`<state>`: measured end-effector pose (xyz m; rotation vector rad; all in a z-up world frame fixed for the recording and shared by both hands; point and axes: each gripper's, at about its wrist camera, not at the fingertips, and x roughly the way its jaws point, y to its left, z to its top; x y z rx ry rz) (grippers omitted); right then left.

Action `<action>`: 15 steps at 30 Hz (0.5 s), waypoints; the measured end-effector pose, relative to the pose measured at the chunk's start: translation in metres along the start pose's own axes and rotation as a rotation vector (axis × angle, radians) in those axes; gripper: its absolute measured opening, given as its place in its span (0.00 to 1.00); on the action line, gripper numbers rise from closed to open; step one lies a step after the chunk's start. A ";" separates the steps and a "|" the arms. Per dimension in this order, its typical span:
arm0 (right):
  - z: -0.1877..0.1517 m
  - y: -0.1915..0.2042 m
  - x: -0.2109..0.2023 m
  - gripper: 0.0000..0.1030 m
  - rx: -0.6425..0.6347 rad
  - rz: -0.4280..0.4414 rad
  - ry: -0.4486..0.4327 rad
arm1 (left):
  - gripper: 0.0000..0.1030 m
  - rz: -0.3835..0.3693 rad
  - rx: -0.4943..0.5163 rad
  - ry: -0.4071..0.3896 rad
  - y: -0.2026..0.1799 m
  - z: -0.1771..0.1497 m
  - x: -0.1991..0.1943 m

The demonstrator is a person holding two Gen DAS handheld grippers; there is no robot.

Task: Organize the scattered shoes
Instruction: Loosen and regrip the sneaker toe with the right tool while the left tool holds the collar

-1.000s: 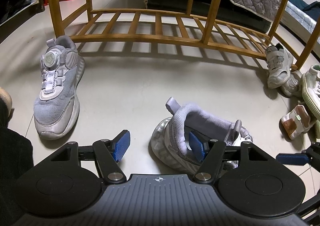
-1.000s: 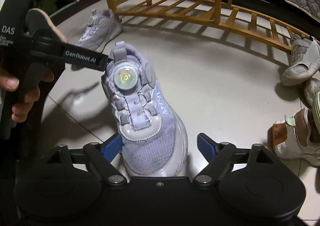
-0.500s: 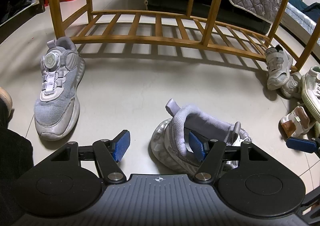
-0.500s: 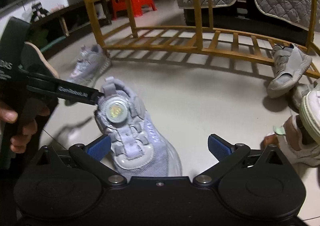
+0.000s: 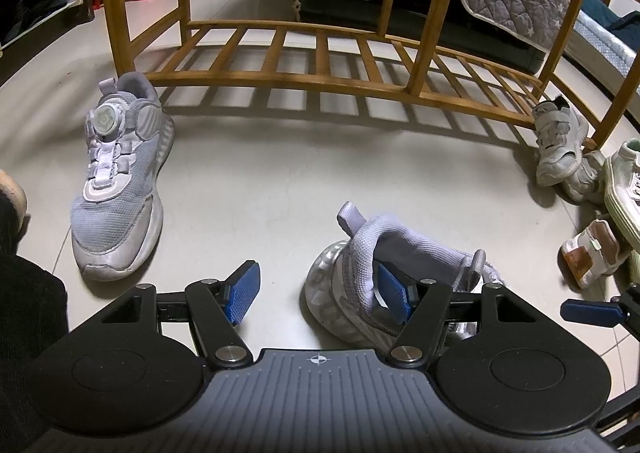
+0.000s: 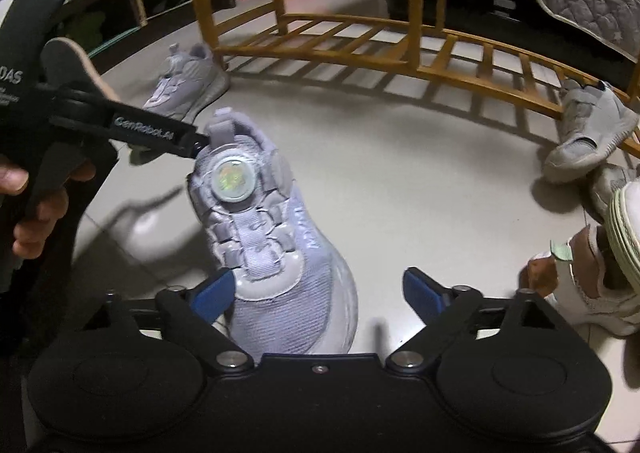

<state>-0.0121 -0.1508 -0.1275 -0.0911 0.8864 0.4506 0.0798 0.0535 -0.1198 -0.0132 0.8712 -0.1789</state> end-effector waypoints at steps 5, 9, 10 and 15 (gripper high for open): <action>0.003 0.005 0.001 0.65 -0.015 0.045 0.025 | 0.64 0.002 -0.014 -0.003 0.003 0.001 -0.001; 0.004 0.008 0.000 0.50 -0.029 0.060 0.024 | 0.64 0.001 -0.020 -0.005 0.004 0.001 0.000; 0.004 0.010 0.000 0.48 -0.035 0.061 0.022 | 0.64 0.002 -0.018 -0.006 0.004 0.001 -0.001; 0.006 0.012 -0.003 0.39 -0.043 0.060 0.011 | 0.64 0.005 -0.021 -0.007 0.001 0.002 -0.002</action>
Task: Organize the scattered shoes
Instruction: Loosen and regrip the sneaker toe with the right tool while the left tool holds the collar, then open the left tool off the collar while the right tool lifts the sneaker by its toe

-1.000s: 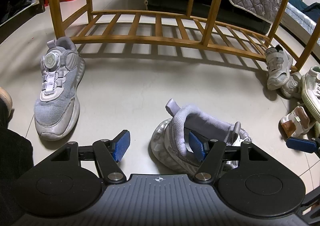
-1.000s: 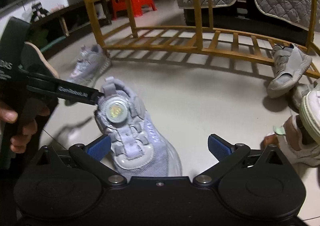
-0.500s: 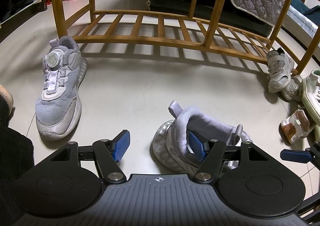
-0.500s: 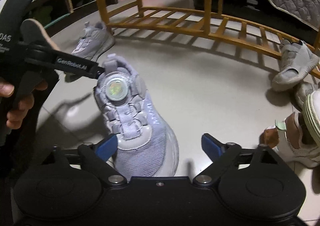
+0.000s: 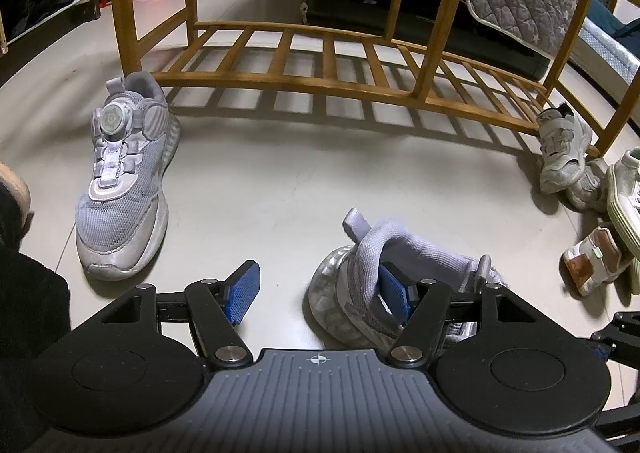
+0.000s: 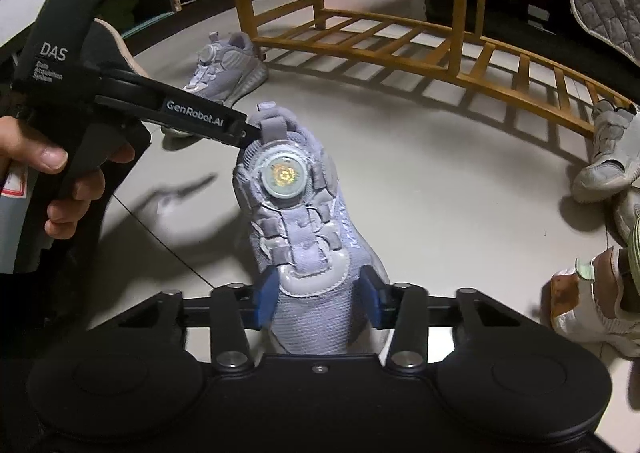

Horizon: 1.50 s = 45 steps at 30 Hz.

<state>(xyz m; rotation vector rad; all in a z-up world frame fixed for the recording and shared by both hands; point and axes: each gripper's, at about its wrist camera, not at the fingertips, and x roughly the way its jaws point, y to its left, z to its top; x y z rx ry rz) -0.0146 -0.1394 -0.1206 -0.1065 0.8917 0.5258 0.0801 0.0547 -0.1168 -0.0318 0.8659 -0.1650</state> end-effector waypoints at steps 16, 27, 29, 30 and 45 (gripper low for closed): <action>-0.005 -0.001 0.016 0.75 -0.029 -0.003 0.104 | 0.65 -0.007 -0.027 0.001 0.005 -0.001 0.000; -0.001 0.011 0.005 0.77 -0.049 0.005 0.085 | 0.65 -0.007 -0.023 -0.011 0.007 0.002 -0.005; 0.004 0.014 0.005 0.78 -0.072 -0.006 0.067 | 0.65 -0.007 -0.022 -0.017 0.007 0.002 -0.007; 0.008 0.018 0.007 0.78 -0.102 -0.008 0.059 | 0.65 -0.008 -0.024 -0.020 0.008 0.002 -0.008; 0.039 0.033 0.052 0.62 -0.252 -0.039 0.079 | 0.65 -0.010 -0.092 -0.063 0.021 0.008 -0.018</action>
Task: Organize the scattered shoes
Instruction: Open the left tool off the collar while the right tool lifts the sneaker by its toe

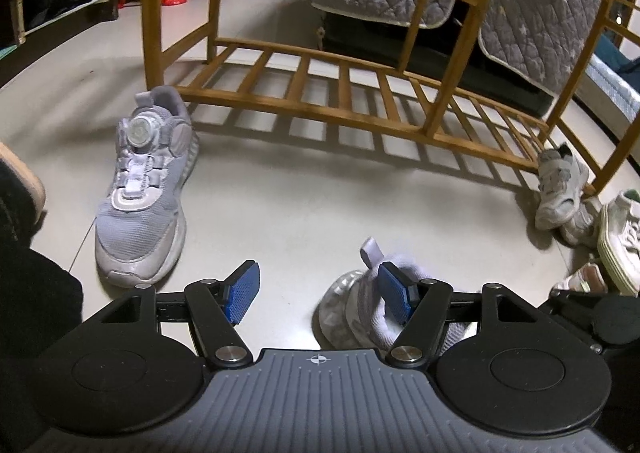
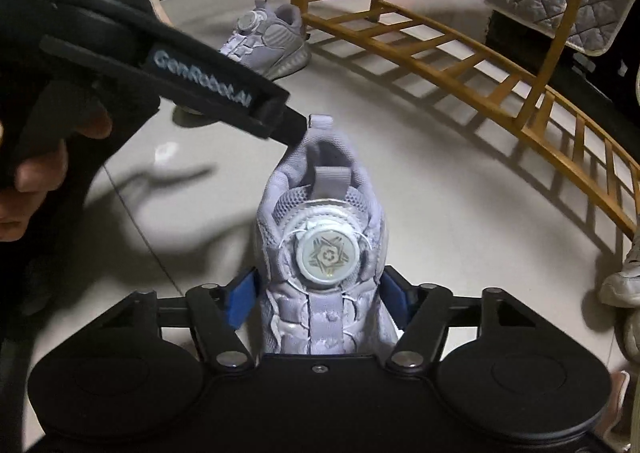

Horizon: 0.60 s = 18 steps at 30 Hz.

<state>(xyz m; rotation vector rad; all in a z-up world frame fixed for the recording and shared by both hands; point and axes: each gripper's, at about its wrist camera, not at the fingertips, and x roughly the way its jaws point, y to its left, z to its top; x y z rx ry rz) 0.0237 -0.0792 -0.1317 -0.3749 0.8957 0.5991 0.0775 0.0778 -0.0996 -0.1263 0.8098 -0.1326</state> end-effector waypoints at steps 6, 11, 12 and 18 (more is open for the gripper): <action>-0.003 0.005 -0.004 0.59 -0.070 0.028 0.010 | 0.66 0.008 -0.021 -0.001 0.005 0.001 0.001; -0.005 0.011 -0.008 0.58 -0.155 0.068 0.020 | 0.66 0.013 -0.023 0.007 0.006 0.001 0.002; -0.006 0.013 -0.009 0.58 -0.186 0.086 0.024 | 0.66 0.013 -0.024 0.010 0.006 0.001 0.002; -0.011 0.023 -0.017 0.59 -0.310 0.141 0.048 | 0.67 0.013 -0.011 0.029 0.004 -0.002 0.005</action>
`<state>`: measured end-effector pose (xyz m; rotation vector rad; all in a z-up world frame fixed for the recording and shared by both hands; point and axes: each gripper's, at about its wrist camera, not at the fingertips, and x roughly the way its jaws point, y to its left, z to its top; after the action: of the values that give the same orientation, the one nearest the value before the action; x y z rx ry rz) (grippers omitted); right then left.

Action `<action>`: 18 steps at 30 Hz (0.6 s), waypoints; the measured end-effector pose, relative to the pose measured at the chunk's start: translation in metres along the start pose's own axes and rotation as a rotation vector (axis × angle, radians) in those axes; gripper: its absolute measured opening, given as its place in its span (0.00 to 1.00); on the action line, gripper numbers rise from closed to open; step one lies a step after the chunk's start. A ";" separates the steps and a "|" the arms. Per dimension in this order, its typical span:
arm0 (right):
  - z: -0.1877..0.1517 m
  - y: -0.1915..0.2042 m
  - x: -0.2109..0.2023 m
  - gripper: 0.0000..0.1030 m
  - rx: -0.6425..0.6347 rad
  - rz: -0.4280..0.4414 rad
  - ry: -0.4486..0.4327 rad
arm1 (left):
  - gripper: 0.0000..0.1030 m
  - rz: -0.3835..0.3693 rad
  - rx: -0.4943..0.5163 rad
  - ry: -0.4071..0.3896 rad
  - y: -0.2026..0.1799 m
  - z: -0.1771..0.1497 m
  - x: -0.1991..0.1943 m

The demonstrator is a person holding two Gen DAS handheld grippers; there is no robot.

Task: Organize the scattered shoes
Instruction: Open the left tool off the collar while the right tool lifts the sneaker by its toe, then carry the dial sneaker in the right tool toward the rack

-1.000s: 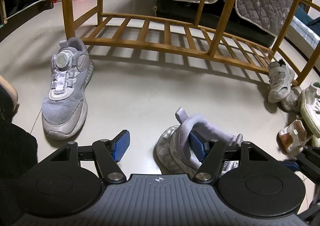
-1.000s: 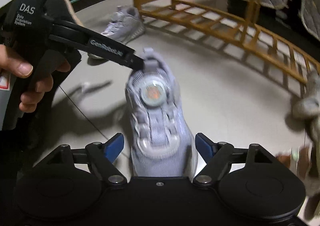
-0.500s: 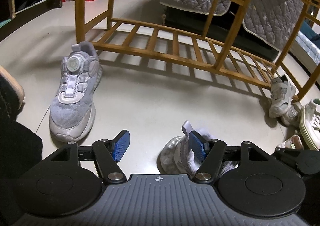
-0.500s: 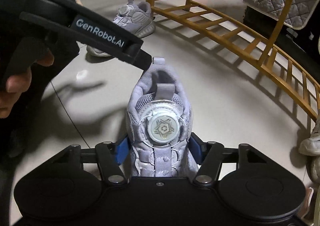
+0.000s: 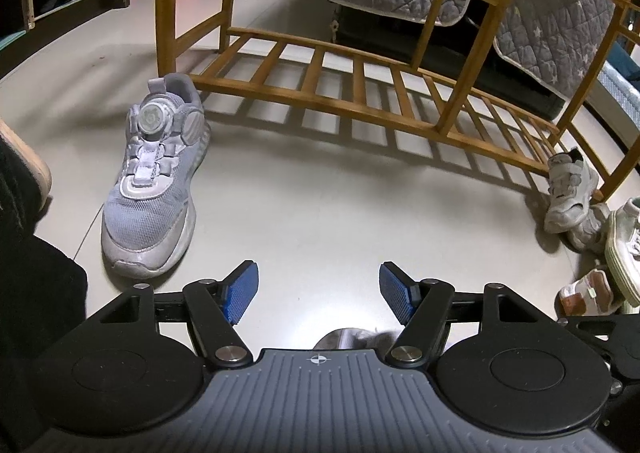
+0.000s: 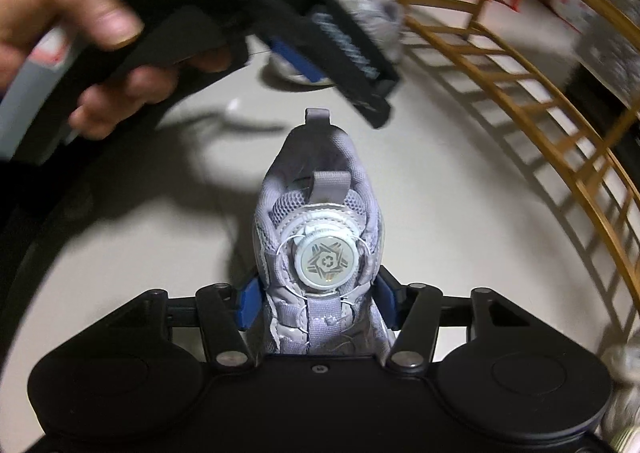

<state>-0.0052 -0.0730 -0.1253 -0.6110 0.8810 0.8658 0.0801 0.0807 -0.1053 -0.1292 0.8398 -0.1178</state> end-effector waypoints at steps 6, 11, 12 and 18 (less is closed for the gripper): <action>-0.003 -0.001 -0.003 0.64 0.051 -0.005 0.003 | 0.67 0.012 0.022 0.026 -0.002 -0.003 0.004; -0.012 0.001 -0.011 0.72 0.070 -0.020 0.011 | 0.67 0.014 0.040 0.046 -0.003 -0.005 0.003; -0.015 0.000 -0.014 0.73 0.086 -0.028 0.017 | 0.67 0.019 0.052 0.050 -0.004 -0.006 0.001; -0.035 -0.013 -0.029 0.77 0.230 -0.051 0.033 | 0.67 0.046 0.112 0.064 -0.007 -0.002 -0.013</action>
<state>-0.0185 -0.1173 -0.1173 -0.4459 0.9749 0.6978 0.0694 0.0752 -0.0962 -0.0006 0.8978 -0.1265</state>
